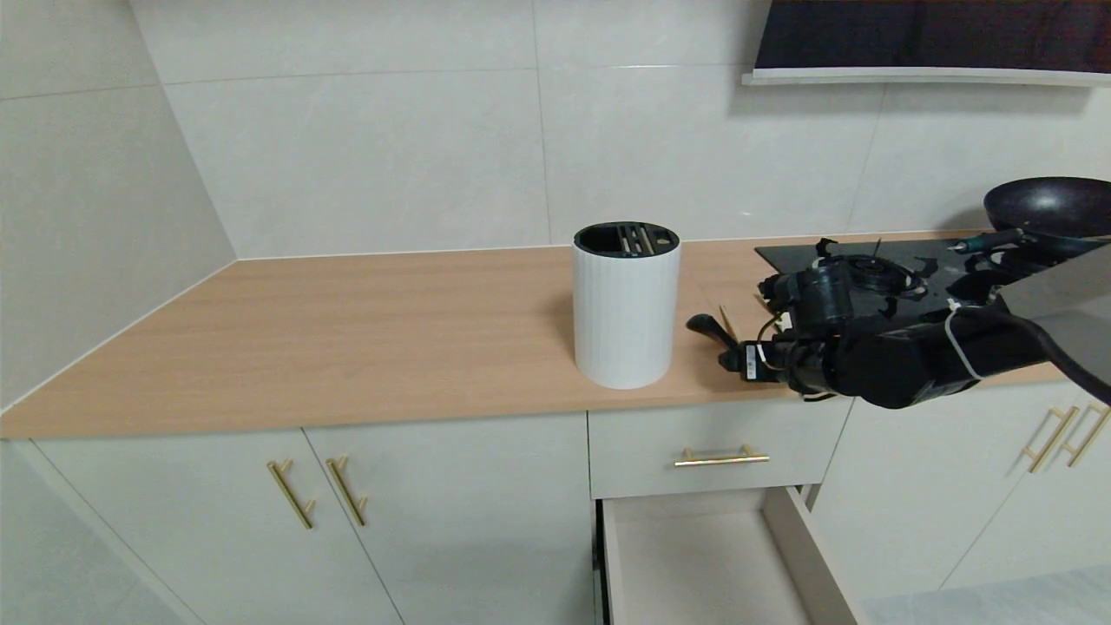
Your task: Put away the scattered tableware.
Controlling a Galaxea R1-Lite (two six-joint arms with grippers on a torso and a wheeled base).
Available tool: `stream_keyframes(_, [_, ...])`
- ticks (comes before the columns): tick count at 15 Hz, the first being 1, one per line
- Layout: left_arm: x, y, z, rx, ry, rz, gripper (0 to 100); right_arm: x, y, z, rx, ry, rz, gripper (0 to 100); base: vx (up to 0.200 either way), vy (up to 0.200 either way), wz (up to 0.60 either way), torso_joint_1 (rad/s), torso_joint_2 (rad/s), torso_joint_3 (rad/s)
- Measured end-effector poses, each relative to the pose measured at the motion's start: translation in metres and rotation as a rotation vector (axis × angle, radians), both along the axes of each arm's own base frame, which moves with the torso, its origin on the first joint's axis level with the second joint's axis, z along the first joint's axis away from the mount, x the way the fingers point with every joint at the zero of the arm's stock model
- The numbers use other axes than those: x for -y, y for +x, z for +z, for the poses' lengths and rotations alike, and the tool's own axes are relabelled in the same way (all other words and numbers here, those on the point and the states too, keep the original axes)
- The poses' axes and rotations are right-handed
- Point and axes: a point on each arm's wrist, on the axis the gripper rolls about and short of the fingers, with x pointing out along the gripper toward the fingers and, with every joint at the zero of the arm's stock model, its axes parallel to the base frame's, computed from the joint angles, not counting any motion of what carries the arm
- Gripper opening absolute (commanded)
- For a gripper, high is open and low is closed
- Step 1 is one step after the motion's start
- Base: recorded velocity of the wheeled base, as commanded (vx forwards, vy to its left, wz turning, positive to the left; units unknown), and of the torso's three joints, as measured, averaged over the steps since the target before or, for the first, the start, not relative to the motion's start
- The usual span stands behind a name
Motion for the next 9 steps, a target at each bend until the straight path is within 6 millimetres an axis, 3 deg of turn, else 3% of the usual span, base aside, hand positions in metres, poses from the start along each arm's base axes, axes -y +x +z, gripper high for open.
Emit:
stream_keyframes(7, [0.0,0.0,0.0,0.0,0.0,0.0,100,-0.001,0.004,-0.012,-0.023,-0.008,-0.001,100,0.0,0.0,0.0,0.0,0.0,0.0])
stream_keyframes(8, [0.0,0.0,0.0,0.0,0.0,0.0,100,-0.001,0.006,-0.013,-0.023,-0.007,-0.003,0,0.0,0.0,0.0,0.0,0.0,0.0])
stream_keyframes(9, [0.0,0.0,0.0,0.0,0.0,0.0,100,-0.002,0.007,-0.014,-0.025,-0.002,-0.006,0,0.0,0.0,0.0,0.0,0.0,0.0])
